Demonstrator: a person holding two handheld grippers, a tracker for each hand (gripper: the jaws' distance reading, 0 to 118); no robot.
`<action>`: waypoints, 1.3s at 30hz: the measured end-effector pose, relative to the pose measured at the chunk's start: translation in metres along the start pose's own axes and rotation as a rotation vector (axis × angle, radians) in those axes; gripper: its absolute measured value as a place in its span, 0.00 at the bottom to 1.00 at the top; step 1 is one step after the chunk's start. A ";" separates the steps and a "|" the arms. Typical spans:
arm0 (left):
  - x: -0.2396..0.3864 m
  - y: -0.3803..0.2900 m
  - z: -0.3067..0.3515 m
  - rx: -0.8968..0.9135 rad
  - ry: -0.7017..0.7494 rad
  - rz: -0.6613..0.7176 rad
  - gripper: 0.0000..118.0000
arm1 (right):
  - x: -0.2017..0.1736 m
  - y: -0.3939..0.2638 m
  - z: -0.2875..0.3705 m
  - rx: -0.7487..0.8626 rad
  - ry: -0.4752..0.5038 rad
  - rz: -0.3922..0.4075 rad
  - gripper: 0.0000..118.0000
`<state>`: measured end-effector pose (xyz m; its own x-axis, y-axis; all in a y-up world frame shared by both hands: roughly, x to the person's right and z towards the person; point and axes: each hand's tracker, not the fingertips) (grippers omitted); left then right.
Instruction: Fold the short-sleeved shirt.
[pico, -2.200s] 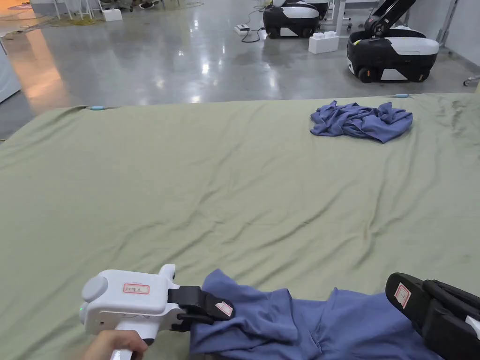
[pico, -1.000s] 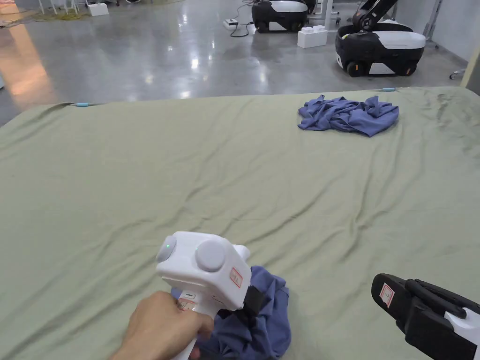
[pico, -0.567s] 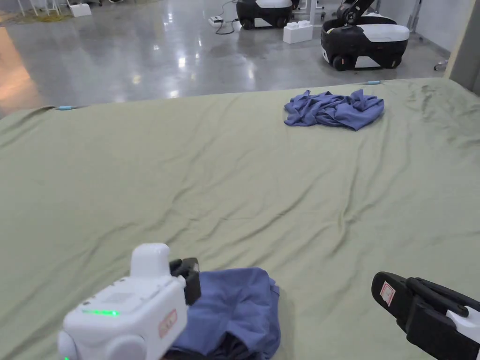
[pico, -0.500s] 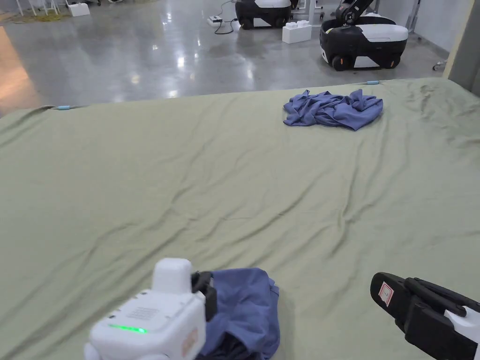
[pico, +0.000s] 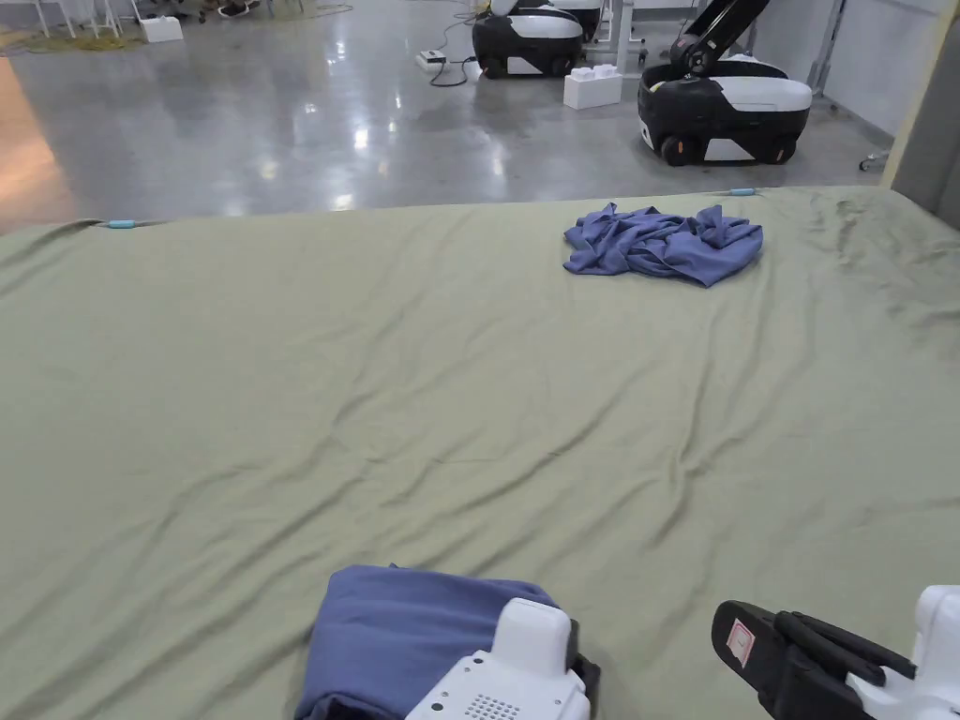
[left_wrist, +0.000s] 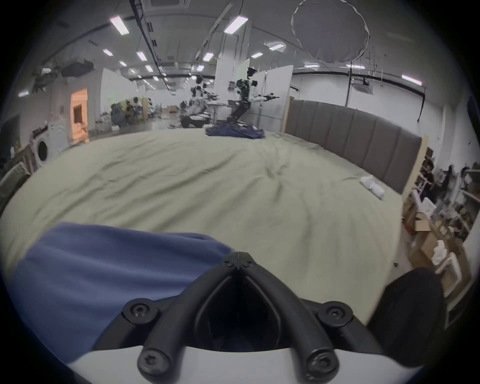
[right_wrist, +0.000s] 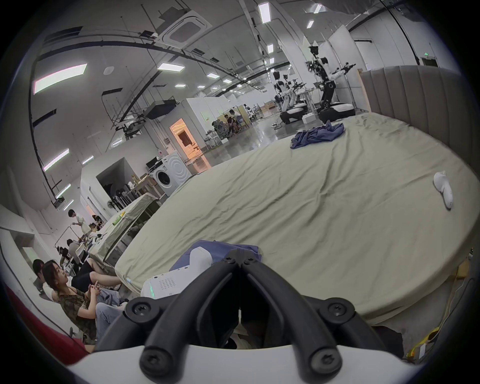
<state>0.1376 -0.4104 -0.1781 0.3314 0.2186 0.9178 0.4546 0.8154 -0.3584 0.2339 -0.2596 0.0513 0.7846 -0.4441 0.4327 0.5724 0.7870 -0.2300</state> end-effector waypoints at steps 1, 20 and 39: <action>0.006 -0.003 0.000 -0.027 -0.062 -0.002 0.00 | -0.001 0.000 -0.008 -0.005 -0.003 0.011 0.02; -0.250 0.053 0.112 -0.270 -0.076 0.640 0.93 | -0.017 -0.101 -0.196 -0.194 0.064 0.248 0.02; -0.309 0.032 0.048 -0.558 -0.512 0.877 0.22 | -0.032 -0.077 -0.183 -0.214 0.132 0.272 0.02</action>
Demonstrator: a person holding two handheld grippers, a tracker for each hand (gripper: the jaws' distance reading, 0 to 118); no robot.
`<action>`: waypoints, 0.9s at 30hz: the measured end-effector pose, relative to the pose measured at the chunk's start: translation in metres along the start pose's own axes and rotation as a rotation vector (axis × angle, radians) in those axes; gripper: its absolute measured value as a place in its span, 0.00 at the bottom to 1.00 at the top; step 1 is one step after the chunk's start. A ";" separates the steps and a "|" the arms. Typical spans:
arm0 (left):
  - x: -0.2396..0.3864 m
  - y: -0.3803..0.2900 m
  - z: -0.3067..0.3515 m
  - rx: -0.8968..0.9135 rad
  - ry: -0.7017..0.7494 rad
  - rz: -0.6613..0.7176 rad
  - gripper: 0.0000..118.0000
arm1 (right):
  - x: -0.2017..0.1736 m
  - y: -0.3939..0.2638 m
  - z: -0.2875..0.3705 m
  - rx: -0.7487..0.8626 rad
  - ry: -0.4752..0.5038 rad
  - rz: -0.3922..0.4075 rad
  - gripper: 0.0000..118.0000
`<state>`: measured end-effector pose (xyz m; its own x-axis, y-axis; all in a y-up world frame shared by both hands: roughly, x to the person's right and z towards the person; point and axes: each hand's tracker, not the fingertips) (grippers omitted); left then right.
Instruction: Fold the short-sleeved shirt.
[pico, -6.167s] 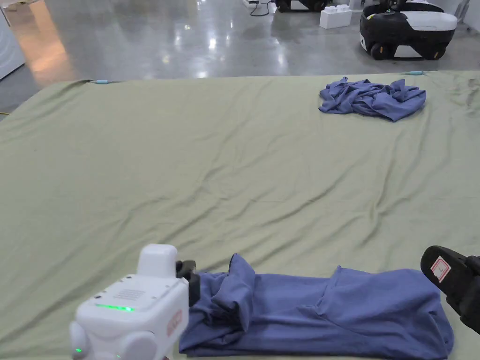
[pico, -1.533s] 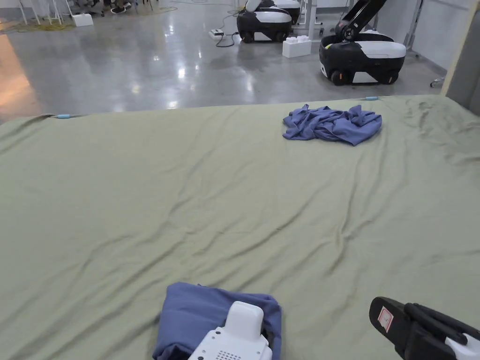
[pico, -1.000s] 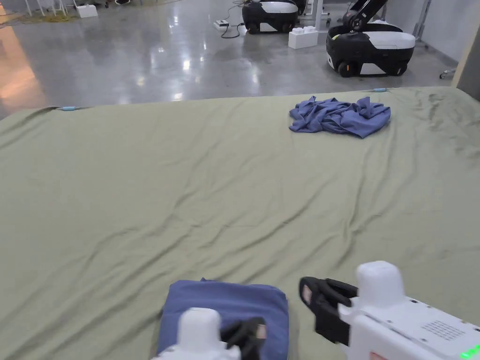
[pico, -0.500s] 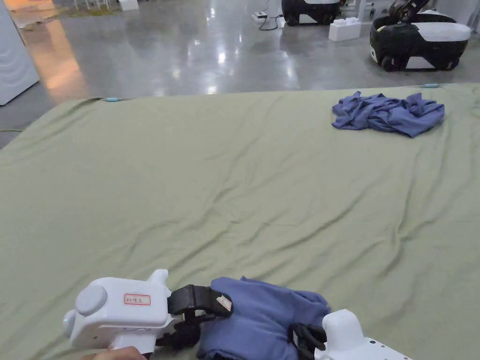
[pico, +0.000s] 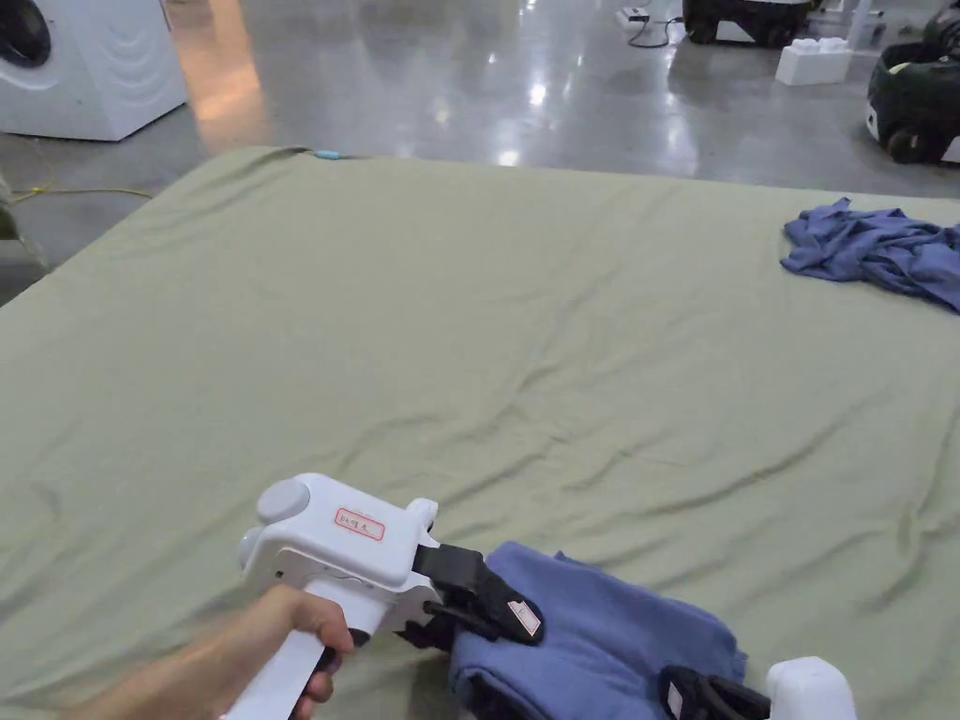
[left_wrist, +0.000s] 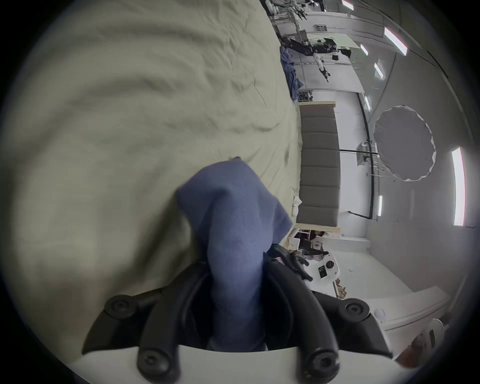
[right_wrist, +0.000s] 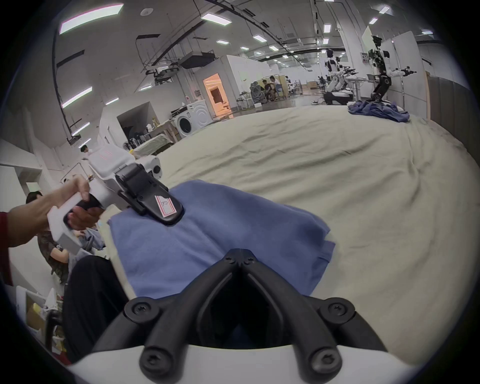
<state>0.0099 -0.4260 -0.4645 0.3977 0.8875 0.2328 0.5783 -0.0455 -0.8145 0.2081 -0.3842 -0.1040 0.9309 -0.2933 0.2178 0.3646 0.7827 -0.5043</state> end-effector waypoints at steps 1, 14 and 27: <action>-0.008 0.003 0.022 0.000 0.005 0.004 0.22 | -0.006 0.008 0.006 0.004 0.011 0.003 0.02; -0.148 0.012 0.485 0.174 0.552 0.213 0.22 | -0.101 0.033 -0.007 -0.049 0.070 0.017 0.02; 0.015 -0.034 0.511 0.627 1.409 -0.113 0.61 | -0.099 0.071 -0.002 0.041 0.153 -0.056 0.02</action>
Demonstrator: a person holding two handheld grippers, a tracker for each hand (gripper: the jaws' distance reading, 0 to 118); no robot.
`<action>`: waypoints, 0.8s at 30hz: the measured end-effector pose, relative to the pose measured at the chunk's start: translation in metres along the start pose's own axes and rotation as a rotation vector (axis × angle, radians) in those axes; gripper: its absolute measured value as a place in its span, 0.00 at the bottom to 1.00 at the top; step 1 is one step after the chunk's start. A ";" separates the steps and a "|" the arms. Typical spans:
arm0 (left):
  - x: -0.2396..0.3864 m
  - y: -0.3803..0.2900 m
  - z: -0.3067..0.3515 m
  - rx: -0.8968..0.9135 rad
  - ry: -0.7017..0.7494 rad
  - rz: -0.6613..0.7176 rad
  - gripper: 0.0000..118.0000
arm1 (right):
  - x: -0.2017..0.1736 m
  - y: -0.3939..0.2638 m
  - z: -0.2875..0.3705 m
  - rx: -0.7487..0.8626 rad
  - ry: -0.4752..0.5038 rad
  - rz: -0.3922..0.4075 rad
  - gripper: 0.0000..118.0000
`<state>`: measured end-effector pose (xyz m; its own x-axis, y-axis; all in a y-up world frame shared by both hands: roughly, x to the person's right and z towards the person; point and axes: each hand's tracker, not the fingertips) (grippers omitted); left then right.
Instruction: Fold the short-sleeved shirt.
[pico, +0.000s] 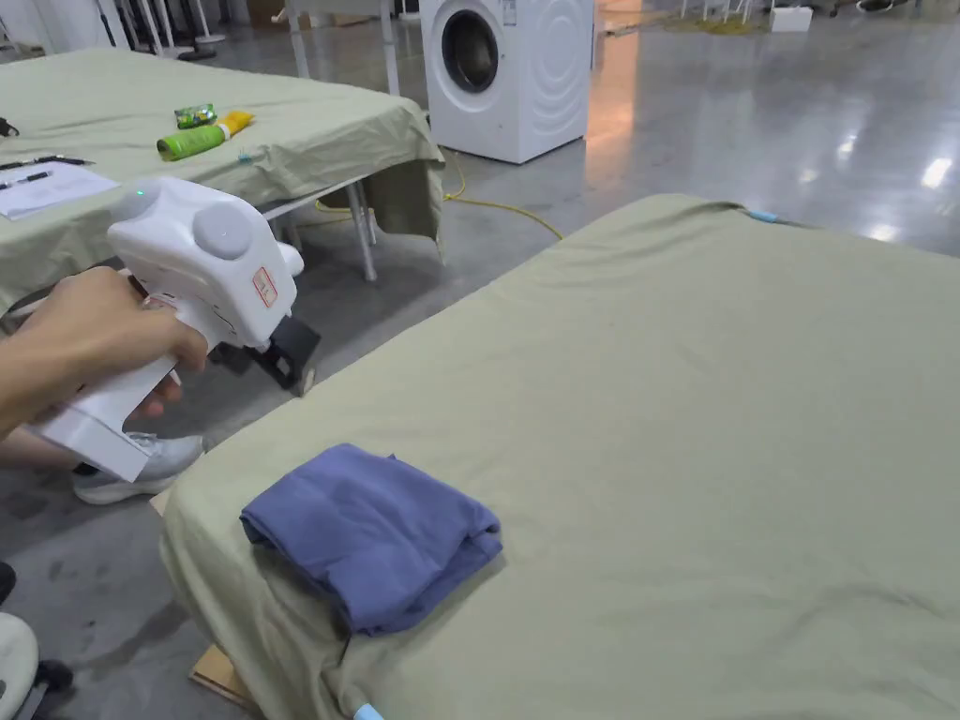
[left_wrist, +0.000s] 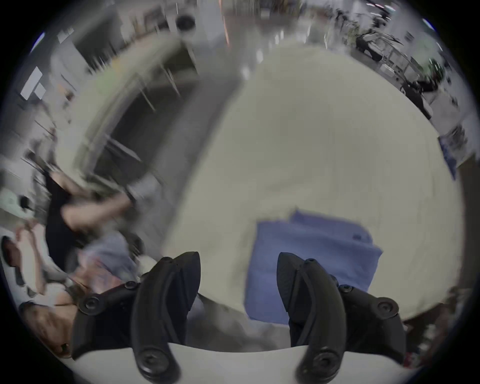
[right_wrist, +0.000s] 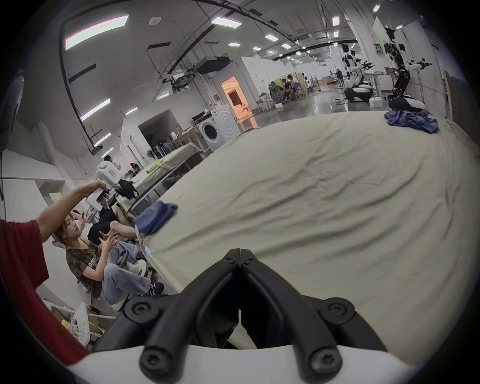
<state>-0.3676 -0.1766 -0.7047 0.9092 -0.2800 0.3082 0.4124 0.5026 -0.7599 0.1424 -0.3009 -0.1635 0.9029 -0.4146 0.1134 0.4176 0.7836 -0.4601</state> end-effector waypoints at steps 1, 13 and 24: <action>-0.010 0.005 0.017 0.187 0.065 -0.018 0.61 | 0.001 0.004 0.009 0.026 -0.002 0.003 0.02; 0.327 -0.224 0.263 1.176 -0.325 0.115 0.61 | 0.005 0.046 0.167 0.455 -0.457 0.178 0.02; 0.457 -0.275 0.248 0.980 -0.583 -0.055 0.00 | 0.041 0.001 0.210 0.485 -0.725 0.246 0.02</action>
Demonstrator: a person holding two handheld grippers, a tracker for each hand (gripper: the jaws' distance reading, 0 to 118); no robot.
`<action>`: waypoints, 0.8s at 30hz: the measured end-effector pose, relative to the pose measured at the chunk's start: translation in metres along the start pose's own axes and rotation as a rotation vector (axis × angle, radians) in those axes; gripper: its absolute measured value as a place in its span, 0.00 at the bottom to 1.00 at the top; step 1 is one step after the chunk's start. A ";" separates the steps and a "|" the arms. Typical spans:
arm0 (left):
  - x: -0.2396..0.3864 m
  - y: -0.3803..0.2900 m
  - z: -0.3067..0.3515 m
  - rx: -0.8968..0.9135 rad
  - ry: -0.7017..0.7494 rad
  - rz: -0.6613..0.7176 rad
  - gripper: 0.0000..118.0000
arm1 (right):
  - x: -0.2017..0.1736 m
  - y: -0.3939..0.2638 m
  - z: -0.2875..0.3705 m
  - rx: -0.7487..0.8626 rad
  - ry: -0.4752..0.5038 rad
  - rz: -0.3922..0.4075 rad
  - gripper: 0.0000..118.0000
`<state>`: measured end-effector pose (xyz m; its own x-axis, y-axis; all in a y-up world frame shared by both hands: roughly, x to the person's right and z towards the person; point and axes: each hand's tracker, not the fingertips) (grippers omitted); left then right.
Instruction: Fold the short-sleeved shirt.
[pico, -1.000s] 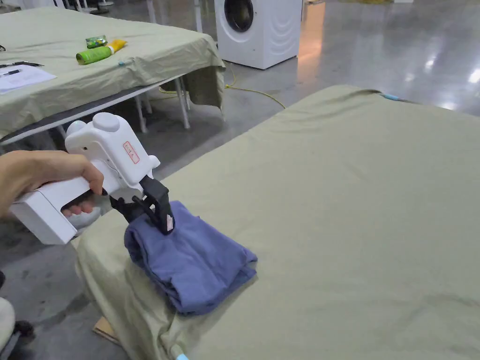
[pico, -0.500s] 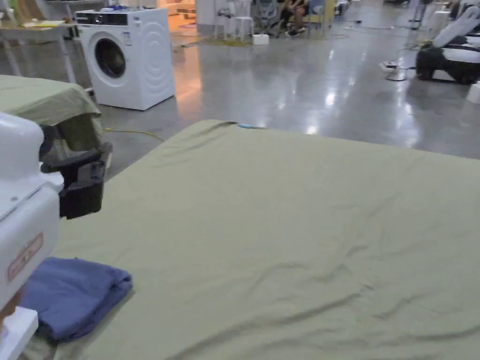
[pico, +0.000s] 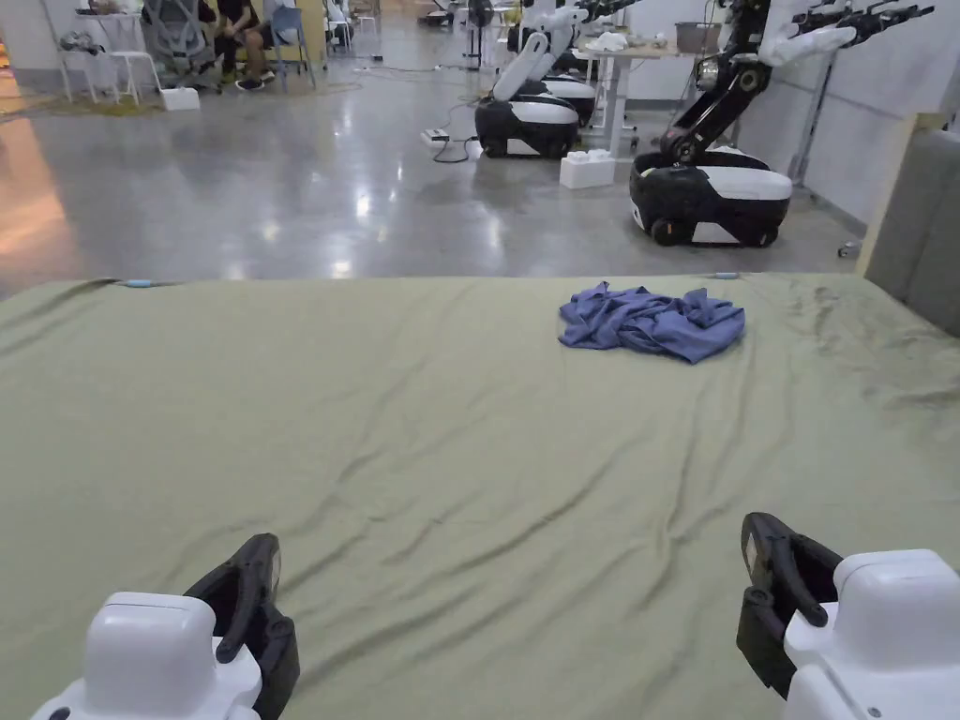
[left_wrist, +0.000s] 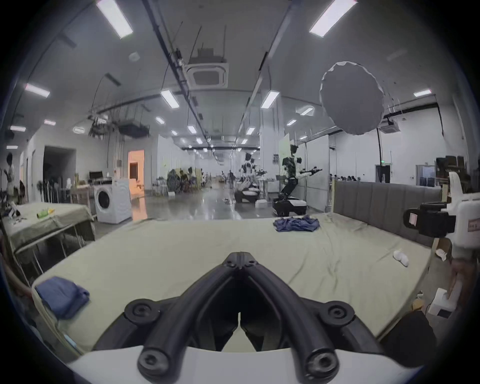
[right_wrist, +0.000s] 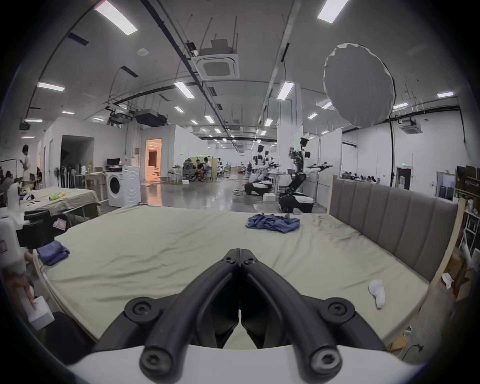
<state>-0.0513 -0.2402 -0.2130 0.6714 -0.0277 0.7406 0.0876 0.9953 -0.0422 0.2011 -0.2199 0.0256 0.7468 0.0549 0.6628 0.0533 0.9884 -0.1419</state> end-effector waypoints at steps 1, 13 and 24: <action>-0.002 0.003 -0.001 -0.002 0.008 -0.003 0.00 | 0.000 -0.004 0.001 -0.007 -0.004 0.008 0.02; -0.022 0.009 0.000 -0.007 0.064 -0.004 0.00 | -0.006 -0.008 -0.004 -0.025 0.017 -0.018 0.02; -0.028 0.017 0.001 0.008 0.093 0.010 0.00 | -0.010 -0.007 -0.009 -0.034 0.031 -0.026 0.02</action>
<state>-0.0697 -0.2228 -0.2335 0.7376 -0.0255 0.6748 0.0747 0.9962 -0.0440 0.1990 -0.2285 0.0127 0.7651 0.0245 0.6434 0.0949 0.9841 -0.1503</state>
